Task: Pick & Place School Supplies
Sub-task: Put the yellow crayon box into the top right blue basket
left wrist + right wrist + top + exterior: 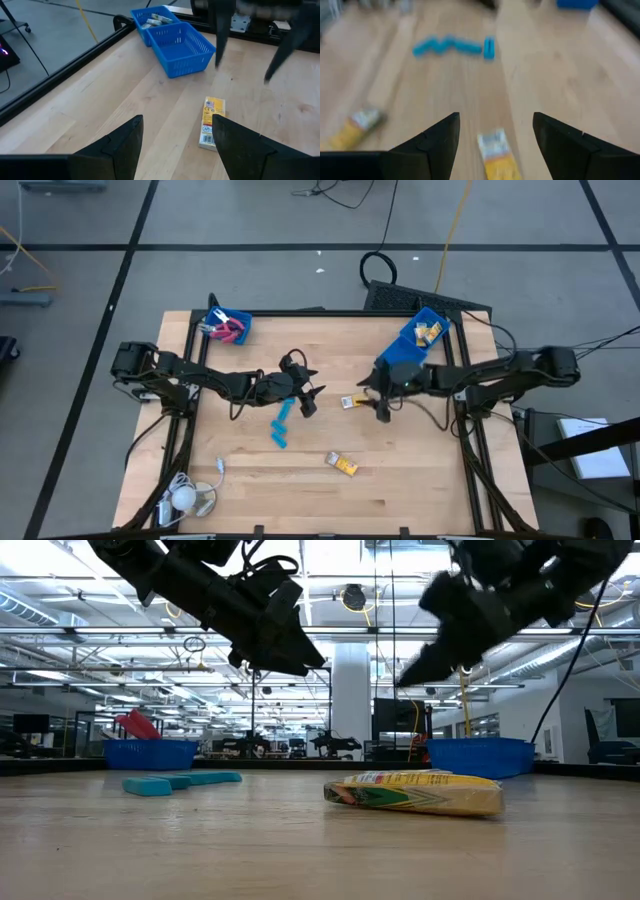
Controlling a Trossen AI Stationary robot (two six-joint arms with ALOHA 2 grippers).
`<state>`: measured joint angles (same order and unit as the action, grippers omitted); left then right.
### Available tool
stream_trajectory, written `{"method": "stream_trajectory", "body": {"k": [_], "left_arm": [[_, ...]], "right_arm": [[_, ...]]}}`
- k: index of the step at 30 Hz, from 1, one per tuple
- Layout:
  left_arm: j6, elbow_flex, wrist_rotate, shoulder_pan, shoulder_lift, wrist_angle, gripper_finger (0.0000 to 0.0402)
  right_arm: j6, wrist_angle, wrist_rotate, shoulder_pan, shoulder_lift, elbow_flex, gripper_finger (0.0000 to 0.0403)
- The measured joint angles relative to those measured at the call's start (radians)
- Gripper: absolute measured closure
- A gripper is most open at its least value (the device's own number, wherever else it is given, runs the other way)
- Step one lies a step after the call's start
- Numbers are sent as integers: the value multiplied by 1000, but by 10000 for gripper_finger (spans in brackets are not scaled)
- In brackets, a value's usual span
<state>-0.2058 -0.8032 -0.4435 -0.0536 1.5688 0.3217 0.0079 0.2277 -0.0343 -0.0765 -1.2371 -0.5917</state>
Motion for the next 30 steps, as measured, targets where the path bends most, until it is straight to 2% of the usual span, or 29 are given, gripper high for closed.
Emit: {"method": "stream_trajectory", "body": {"k": [4,13,18,25,30], "left_arm": [[0,0,0,0,0,16,162],[0,0,0,0,0,30,162],[0,0,0,0,0,40,162],[0,0,0,0,0,44,163],[0,0,0,0,0,49,162]], "right_arm": [[14,-1,85,34,-71,24,161],[-107,-8,84,7,-227,15,161],[-161,-20,83,-16,-268,14,161],[-151,-39,-5,-50,-301,13,161],[-138,-63,-20,-50,-311,12,161]]}}
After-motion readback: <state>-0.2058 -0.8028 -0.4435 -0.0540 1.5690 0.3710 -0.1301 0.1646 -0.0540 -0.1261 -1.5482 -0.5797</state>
